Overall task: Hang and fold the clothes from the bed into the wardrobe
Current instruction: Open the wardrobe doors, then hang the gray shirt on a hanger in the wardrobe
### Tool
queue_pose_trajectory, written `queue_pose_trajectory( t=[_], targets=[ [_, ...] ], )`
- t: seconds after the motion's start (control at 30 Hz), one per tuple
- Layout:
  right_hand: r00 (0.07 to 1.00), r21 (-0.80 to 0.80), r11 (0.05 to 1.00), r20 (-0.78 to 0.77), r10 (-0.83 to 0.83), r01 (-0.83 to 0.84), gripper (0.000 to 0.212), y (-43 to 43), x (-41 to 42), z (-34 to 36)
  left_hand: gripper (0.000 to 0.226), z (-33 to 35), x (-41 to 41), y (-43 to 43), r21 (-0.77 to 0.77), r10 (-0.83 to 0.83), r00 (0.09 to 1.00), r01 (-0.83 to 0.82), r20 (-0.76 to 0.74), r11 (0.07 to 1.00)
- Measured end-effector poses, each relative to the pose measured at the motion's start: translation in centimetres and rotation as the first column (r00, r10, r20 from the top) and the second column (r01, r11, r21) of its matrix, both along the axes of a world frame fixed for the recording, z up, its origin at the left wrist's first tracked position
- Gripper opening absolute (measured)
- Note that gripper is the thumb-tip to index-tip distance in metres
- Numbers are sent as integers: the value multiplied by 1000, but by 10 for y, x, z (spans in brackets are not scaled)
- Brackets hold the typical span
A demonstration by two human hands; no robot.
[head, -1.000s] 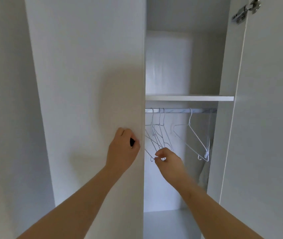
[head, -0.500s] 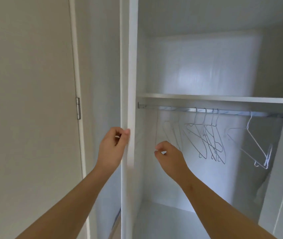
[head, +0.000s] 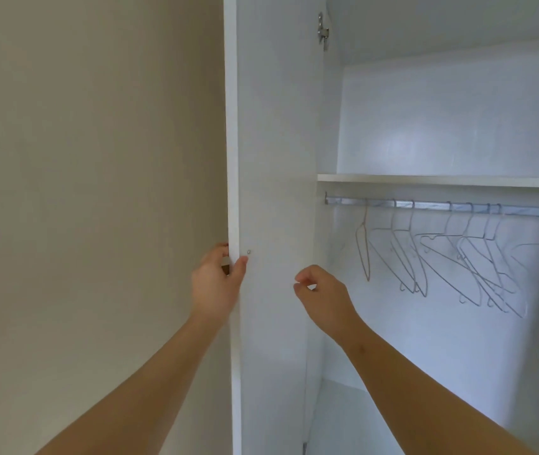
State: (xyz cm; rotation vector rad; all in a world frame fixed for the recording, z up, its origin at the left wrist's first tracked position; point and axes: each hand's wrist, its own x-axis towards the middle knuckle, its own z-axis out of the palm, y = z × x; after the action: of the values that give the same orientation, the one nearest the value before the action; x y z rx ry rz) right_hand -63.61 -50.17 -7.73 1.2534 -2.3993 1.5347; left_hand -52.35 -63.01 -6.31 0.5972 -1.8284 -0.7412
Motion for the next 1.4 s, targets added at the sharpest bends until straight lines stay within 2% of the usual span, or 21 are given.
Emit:
queue_pose_trajectory(
  t=[0.13,0.2,0.3,0.37,0.5,0.63,0.73,0.8,0.93,1.03,1.27,1.4],
  targets=[
    [1000,-5,1000,-9,-6,6,7,-31,25,-5,20,3,16,-22,55,-80,994,76,72,996],
    [1000,0,1000,-15,-22,22,9,-40,36,-8,16,4,21,-23,18,-102,991,101,88,995],
    [997,-6,997,-13,-71,71,10,-42,46,-15,12,4,27,-13,-142,-89,994,79,-67,987],
    [992,-11,992,-6,-126,126,13,-32,48,-20,9,5,27,2,-223,-144,983,115,-117,968],
    [949,-7,951,67,-309,310,19,13,53,-38,10,-6,10,38,-152,-405,912,409,64,900],
    [845,-2,853,140,-517,522,17,88,66,-55,11,-29,-12,94,-24,-606,767,624,211,781],
    [703,9,717,184,-687,697,21,168,92,-71,15,-49,-14,167,65,-772,559,796,303,602],
    [625,38,643,196,-756,765,21,206,109,-76,17,-60,-12,204,129,-828,460,845,320,519],
    [371,61,394,234,-899,917,19,310,189,-91,10,-85,19,312,197,-891,205,932,405,304],
    [140,110,172,253,-957,979,17,383,276,-109,9,-104,81,393,264,-897,-10,957,441,119],
    [-241,216,-181,296,-924,960,11,479,487,-141,10,-144,250,517,446,-814,-396,874,426,-192],
    [-477,303,-389,315,-821,870,12,503,614,-163,12,-168,353,576,498,-704,-556,804,442,-323]
  ],
)
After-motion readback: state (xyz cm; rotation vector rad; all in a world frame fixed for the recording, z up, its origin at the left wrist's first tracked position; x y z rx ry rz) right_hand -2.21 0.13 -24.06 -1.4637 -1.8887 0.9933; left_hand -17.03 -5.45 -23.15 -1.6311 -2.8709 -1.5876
